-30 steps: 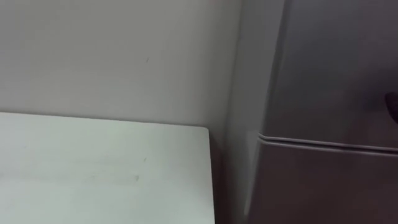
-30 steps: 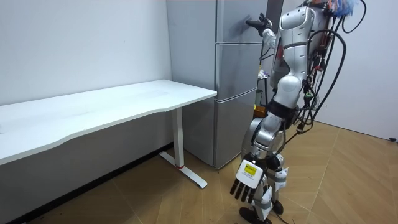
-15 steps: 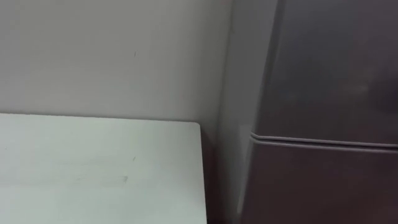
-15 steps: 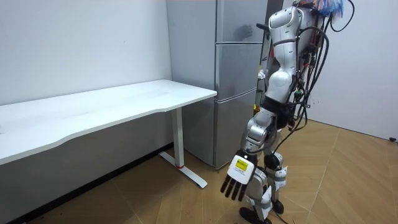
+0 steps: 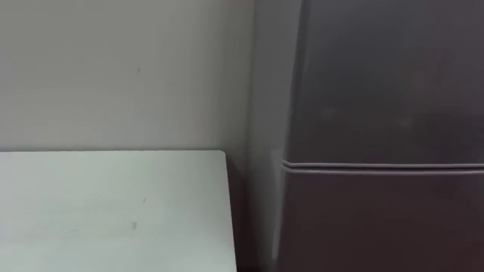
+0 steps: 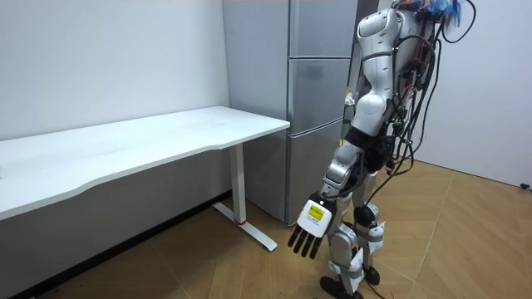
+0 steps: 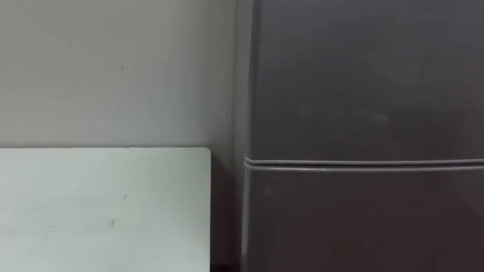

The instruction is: Put the bottle in the upper fridge

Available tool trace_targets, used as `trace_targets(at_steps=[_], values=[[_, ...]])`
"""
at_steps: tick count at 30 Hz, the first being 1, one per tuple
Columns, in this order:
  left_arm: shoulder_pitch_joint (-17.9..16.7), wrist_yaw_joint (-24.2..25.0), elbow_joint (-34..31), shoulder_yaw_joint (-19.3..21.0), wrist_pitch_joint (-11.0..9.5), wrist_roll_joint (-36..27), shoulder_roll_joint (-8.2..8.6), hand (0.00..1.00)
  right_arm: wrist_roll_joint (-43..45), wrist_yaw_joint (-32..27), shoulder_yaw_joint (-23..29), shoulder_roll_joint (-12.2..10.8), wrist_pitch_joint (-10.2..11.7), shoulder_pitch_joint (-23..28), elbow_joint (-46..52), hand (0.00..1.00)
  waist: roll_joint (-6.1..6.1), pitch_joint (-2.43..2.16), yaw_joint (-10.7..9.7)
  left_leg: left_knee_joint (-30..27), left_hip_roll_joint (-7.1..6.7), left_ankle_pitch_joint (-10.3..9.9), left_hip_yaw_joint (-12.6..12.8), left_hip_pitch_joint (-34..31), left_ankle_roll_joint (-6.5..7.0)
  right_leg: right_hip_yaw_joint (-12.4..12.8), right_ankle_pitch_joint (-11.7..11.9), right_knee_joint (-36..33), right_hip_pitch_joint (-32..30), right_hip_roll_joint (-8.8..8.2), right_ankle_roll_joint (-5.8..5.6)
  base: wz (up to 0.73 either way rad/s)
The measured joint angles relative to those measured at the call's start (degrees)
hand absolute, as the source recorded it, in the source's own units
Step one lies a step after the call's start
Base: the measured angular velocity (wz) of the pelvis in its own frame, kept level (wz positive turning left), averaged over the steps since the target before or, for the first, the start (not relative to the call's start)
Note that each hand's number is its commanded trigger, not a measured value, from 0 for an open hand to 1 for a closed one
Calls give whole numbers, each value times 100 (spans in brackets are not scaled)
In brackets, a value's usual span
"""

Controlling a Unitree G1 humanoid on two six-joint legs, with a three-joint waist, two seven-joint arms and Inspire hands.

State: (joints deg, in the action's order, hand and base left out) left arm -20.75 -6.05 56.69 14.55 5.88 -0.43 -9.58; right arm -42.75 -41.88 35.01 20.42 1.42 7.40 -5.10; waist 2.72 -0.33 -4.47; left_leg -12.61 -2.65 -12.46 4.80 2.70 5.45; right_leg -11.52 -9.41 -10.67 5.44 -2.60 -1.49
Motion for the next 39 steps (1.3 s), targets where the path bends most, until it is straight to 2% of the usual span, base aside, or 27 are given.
trace_targets(at_steps=[7,11,16,18,23,25,29,31,34,37,39], values=[[1,4,-71,-22,-32,-241,26,0,16,-137,-162,-432,1,360,-558,0,-191,4,-7,-5,-6,-1,45,2,5,53,0,-32,-41,-5,2,-4],[-7,2,-75,-17,-68,-282,80,0,8,-83,-460,-488,52,488,-997,0,-189,6,19,-5,-12,-3,55,-7,3,47,-27,8,-59,-19,18,0],[-65,-2,-166,-19,-78,-444,168,0,5,-45,-701,-750,45,655,-1290,0,-190,6,29,6,-16,-2,82,-15,3,48,-90,-1,-91,-25,9,0],[-64,-16,-173,-17,-98,-456,166,0,54,-8,-763,-756,51,679,-1520,0,-181,1,6,49,-18,0,81,0,2,38,-94,15,-68,-24,9,0],[2,-142,-95,-20,-138,-579,209,0,283,262,-1175,-810,56,812,-2411,0,-216,17,35,148,-9,-4,137,102,-3,112,-95,12,-34,-4,10,-7],[21,-235,-61,-21,-235,-682,246,0,417,412,-1272,-968,52,880,-2741,0,-239,8,84,182,-7,-11,148,106,-8,132,-95,3,-57,2,10,-8],[21,-243,-11,-160,-337,-694,277,0,550,730,-1658,-1103,53,978,-3085,0,-277,4,110,182,-6,-27,163,112,-11,165,-95,-2,-67,9,10,-6],[35,-244,56,-171,-440,-698,348,0,761,1027,-1891,-1159,57,1021,-3319,0,-285,7,127,178,-6,-27,169,133,-11,164,-95,-6,-46,9,10,0],[92,-240,155,-172,-537,-695,435,0,1084,1375,-2082,-1182,121,1019,-3619,0,-305,18,178,169,-8,-27,179,134,-10,172,-95,-3,-45,5,10,0],[140,-238,324,-262,-645,-689,433,0,1312,1685,-2348,-1179,253,1001,-3955,0,-309,20,196,148,-9,-28,179,153,-10,167,-103,14,-32,-1,12,0],[125,-240,368,-310,-656,-680,431,0,1648,1878,-2524,-1180,256,1020,-4105,0,-327,24,200,148,-11,-28,185,166,-9,176,-114,7,-20,-2,12,0]])
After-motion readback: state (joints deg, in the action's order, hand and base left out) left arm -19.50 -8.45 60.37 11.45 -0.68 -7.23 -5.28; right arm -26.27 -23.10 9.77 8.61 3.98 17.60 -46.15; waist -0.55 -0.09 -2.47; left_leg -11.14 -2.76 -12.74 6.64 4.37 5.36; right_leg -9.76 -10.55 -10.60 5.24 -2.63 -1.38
